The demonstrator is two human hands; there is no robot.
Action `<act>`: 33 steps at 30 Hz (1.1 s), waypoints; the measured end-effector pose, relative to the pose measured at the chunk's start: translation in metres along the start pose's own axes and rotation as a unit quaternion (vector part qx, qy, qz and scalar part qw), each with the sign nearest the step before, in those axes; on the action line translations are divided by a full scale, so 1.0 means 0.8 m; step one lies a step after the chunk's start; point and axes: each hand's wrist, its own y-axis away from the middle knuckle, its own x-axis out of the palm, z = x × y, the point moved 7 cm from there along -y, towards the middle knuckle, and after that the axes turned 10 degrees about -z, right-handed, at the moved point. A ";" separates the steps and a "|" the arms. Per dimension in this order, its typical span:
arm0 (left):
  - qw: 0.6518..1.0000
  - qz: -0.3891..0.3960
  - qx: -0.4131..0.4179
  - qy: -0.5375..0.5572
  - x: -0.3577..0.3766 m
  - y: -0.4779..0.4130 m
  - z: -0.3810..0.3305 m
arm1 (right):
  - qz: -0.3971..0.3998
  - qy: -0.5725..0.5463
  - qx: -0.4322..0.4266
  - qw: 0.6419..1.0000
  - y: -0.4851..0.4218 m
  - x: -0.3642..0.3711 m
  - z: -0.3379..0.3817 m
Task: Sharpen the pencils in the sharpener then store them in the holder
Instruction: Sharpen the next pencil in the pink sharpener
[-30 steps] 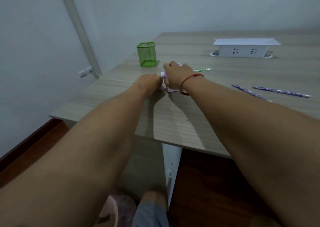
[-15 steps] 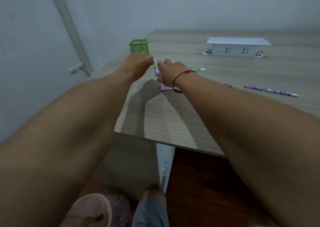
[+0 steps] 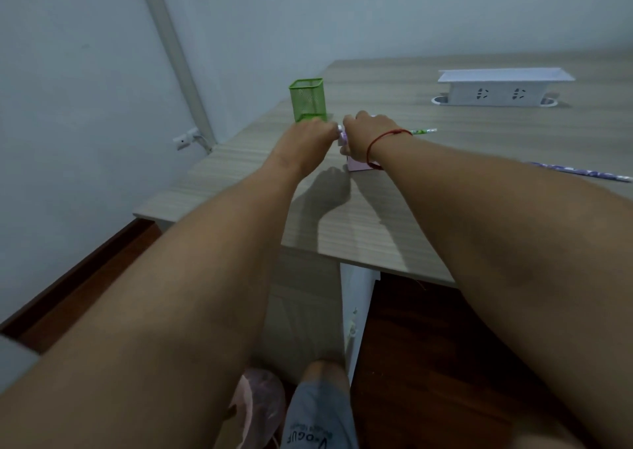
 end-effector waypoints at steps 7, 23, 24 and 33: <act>0.999 0.017 -0.010 0.034 0.022 0.033 -0.013 | 0.004 0.013 0.002 1.000 -0.002 -0.001 0.001; 0.983 0.177 -0.036 -0.023 0.085 -0.004 0.011 | -0.018 -0.013 -0.035 0.999 -0.009 0.008 -0.001; 0.984 0.175 -0.036 -0.024 0.085 -0.009 0.016 | -0.021 -0.016 -0.034 0.999 -0.010 0.010 -0.002; 0.991 0.083 0.052 -0.089 0.058 -0.048 0.030 | -0.021 -0.003 -0.034 0.999 -0.021 0.023 -0.007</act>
